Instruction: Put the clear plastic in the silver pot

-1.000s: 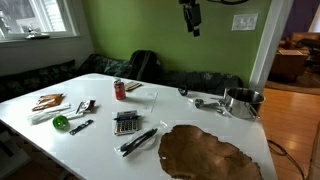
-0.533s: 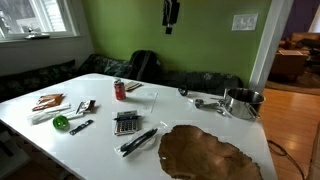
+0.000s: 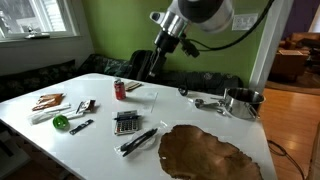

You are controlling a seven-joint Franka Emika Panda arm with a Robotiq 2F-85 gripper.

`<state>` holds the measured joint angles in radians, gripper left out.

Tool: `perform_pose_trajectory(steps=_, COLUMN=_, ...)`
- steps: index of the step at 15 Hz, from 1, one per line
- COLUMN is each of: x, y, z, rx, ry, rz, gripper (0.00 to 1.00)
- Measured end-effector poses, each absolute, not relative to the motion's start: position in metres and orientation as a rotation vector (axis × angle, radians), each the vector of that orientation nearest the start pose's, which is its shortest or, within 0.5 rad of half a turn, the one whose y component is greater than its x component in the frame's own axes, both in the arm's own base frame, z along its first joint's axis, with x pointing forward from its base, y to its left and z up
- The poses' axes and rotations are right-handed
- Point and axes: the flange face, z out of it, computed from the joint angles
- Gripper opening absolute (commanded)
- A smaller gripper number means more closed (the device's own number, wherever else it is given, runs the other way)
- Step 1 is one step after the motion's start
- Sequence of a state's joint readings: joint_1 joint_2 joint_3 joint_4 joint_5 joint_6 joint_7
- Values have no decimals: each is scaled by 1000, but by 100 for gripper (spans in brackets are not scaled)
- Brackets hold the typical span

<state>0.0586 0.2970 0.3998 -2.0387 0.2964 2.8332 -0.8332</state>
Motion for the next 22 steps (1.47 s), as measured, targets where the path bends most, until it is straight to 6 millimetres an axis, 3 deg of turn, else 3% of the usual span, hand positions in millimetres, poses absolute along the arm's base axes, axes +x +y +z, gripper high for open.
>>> perform_pose_trajectory(steps=4, x=584, y=254, z=281, rx=-2360, ry=-1265, rz=-747, gripper=100)
perform_pose_trajectory(steps=6, x=598, y=237, z=251, rx=-2322, ry=-1222, rz=-712, gripper=100)
perform_pose_trajectory(steps=8, x=614, y=214, z=234, rx=-2317, ry=-1173, rz=-695, gripper=100)
perform_pose_trajectory(steps=10, x=621, y=204, z=231, rx=-2315, ry=-1150, rz=-701, gripper=100)
perform_pose_trajectory(steps=12, x=622, y=207, z=234, rx=-2308, ry=-1150, rz=-706, gripper=100)
perform_pose_trajectory(steps=15, x=620, y=217, z=226, rx=-2357, ry=-1176, rz=-514, gripper=100)
perform_pose_trajectory(steps=18, x=620, y=238, z=234, rx=-2462, ry=-1213, rz=-339, gripper=100)
perform_pose_trajectory(steps=22, x=615, y=282, z=252, rx=-2577, ry=-1379, rz=-155, gripper=100)
